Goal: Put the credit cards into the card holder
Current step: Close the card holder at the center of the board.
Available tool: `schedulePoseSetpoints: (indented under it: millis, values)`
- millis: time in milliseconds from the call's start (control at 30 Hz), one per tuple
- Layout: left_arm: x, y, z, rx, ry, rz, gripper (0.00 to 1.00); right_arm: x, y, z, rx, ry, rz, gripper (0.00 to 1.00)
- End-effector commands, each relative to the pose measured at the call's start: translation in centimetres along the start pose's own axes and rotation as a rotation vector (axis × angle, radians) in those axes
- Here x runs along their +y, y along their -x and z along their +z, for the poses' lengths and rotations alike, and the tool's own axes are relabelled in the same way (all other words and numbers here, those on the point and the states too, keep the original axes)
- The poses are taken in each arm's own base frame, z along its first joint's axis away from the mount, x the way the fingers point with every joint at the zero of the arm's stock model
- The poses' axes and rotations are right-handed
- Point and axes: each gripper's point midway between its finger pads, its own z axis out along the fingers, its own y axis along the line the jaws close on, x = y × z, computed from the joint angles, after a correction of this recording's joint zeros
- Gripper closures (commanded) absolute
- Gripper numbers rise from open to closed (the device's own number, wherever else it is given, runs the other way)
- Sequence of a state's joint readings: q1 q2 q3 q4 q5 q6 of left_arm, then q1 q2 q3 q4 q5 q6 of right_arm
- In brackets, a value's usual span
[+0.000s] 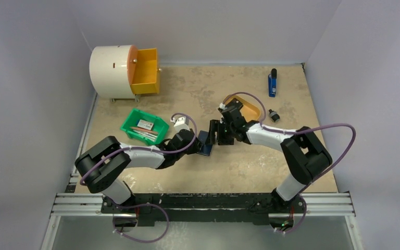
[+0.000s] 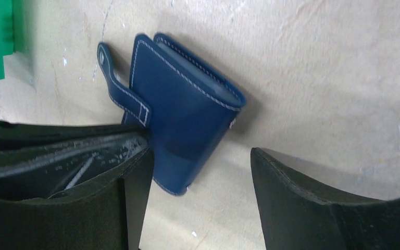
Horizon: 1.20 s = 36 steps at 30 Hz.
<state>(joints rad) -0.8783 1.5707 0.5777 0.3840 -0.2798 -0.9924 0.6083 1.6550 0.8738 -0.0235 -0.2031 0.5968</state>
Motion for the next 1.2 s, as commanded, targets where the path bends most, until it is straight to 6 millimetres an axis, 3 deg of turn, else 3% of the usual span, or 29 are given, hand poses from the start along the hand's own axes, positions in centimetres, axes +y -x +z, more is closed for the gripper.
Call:
schedulePoseSetpoints:
  millis: [0,167,500,900,1167]
  values:
    - [3.5,-0.7,-0.3,-0.003,0.132,0.015,0.9,1.1,0.5,-1.6,-0.04,0.058,0.086,0.29]
    - [3.7,-0.8,-0.2,-0.004,0.138,0.009,0.91,1.5,1.0,-2.4,-0.101,0.15,0.167,0.29]
    - [4.3,-1.1,-0.3,-0.003,0.154,-0.002,0.92,2.9,0.4,-1.3,-0.123,0.335,0.305,0.33]
    - [6.0,-1.0,-0.5,-0.023,0.226,-0.022,0.96,1.3,0.3,0.1,-0.144,0.271,0.389,0.33]
    - [6.7,-1.5,-0.2,-0.007,0.254,-0.027,0.99,1.8,0.3,1.2,-0.116,0.309,0.4,0.38]
